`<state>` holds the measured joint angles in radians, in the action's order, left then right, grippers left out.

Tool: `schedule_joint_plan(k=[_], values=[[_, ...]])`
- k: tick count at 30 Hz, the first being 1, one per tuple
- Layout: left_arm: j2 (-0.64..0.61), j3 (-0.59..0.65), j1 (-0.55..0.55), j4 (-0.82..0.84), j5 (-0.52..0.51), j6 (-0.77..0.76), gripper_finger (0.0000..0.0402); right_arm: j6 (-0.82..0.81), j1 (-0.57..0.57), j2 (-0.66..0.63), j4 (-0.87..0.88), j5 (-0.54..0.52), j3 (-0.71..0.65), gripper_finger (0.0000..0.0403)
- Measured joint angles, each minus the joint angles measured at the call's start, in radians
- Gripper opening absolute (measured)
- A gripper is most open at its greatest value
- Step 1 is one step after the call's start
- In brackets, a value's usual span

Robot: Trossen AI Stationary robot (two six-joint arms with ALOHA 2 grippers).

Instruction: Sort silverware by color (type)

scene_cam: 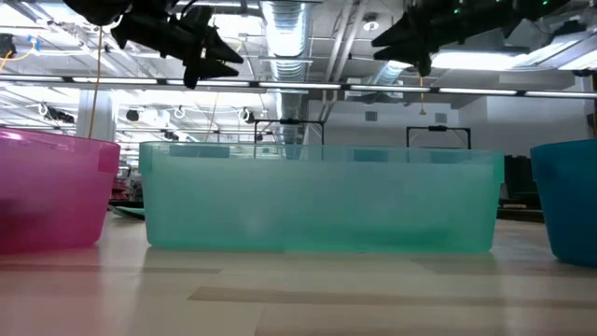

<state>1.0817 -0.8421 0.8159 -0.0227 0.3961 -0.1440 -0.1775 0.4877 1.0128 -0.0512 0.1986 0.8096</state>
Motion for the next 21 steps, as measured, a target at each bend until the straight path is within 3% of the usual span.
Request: schedule_joint_plan(k=[21], values=[[0.000,0.030,0.019,0.010,-0.016,0.047,0.0181,0.019,0.017,0.053,-0.250,0.008,0.001,0.0173]])
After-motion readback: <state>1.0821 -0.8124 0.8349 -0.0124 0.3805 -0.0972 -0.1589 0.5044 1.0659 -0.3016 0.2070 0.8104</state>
